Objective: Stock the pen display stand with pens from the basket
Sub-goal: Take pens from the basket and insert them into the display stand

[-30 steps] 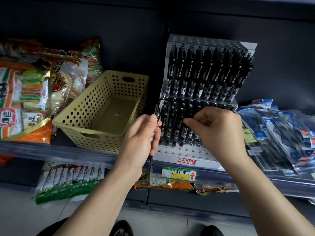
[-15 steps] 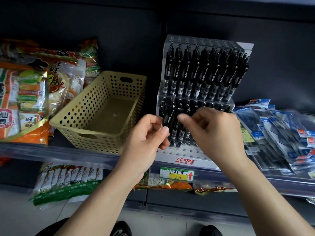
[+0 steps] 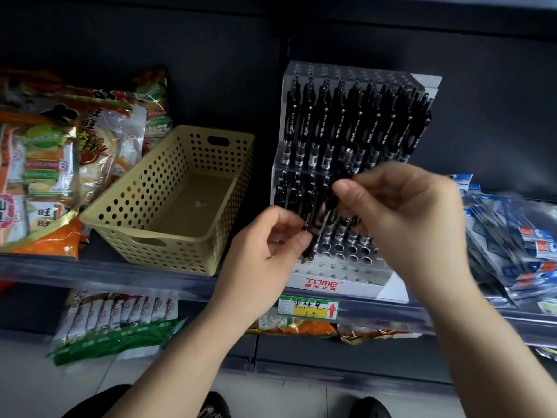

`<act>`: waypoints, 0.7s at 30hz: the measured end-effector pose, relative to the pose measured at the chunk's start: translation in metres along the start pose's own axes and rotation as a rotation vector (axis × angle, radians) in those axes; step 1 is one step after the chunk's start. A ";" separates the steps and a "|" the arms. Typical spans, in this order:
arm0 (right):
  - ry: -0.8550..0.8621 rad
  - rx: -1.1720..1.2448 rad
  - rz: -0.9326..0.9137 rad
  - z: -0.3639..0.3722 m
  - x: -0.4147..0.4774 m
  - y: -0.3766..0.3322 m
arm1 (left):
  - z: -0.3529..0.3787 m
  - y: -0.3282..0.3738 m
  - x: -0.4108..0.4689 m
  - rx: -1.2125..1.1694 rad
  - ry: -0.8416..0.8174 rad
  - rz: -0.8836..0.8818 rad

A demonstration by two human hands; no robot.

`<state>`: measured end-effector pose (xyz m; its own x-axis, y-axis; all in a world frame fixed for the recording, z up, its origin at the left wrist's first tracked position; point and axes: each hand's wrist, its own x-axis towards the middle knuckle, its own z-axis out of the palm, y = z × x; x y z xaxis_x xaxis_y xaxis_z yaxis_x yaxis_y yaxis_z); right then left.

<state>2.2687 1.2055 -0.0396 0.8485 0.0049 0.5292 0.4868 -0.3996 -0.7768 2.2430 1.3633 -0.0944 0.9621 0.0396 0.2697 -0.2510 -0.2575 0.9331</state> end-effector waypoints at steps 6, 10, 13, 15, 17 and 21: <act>0.176 -0.087 -0.095 -0.017 0.008 0.008 | -0.017 -0.006 0.004 0.528 0.064 0.083; 0.203 -0.190 -0.171 -0.012 0.003 0.014 | -0.019 -0.011 0.005 0.834 -0.005 0.064; 0.204 -0.228 -0.194 -0.006 0.001 0.021 | -0.017 -0.013 0.003 0.950 -0.058 0.026; 0.217 -0.239 -0.211 -0.003 -0.001 0.026 | -0.016 -0.014 0.004 0.983 -0.084 0.014; 0.228 -0.241 -0.228 0.000 -0.002 0.031 | -0.016 -0.015 0.004 0.997 -0.103 0.005; 0.229 -0.242 -0.236 0.005 -0.004 0.039 | -0.015 -0.015 0.005 1.003 -0.113 0.007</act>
<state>2.2855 1.1945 -0.0737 0.6379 -0.0712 0.7668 0.5763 -0.6164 -0.5366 2.2500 1.3820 -0.1030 0.9786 -0.0432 0.2014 -0.1012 -0.9525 0.2872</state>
